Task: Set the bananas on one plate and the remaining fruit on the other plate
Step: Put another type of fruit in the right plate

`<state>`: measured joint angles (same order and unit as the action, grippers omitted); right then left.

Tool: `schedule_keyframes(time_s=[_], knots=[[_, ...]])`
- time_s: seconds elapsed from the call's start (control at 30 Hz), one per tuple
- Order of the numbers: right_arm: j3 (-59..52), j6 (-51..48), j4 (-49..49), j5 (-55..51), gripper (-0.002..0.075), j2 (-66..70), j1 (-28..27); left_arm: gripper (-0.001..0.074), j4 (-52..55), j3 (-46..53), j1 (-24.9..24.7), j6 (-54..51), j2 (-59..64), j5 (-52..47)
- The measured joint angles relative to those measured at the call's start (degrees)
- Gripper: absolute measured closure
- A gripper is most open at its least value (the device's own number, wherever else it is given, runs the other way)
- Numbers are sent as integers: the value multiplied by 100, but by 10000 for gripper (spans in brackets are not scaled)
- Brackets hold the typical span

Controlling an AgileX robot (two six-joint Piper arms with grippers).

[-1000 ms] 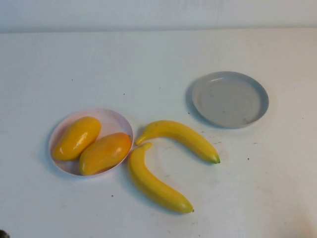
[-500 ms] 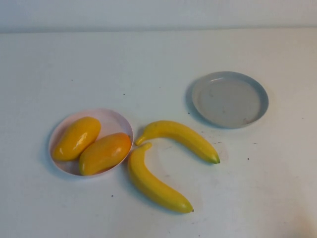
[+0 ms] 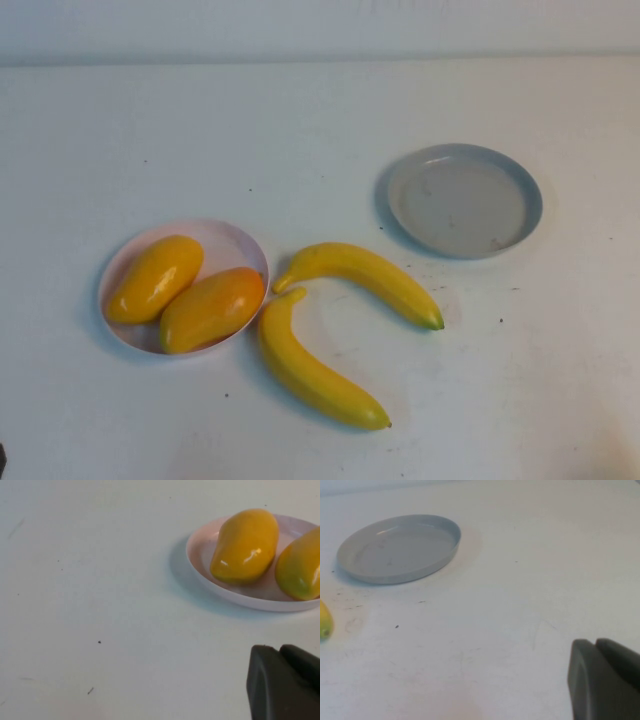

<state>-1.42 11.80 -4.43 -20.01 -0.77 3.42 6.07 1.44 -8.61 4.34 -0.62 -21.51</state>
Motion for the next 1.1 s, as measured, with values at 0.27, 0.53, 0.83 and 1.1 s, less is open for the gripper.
schedule_keyframes(time_s=[0.27, 0.53, 0.83, 1.1], knots=[[0, 0, 0, 0, 743, 0, 0, 733, 0, 0, 0, -5, 0, -8], [0, 0, 0, 0, 743, 0, 0, 733, 0, 0, 0, -13, 0, -8], [0, 0, 0, 0, 743, 0, 0, 733, 0, 0, 0, -17, 0, -8], [0, 0, 443, 683, 743, 0, 0, 733, 0, 0, 0, -17, 0, -8]])
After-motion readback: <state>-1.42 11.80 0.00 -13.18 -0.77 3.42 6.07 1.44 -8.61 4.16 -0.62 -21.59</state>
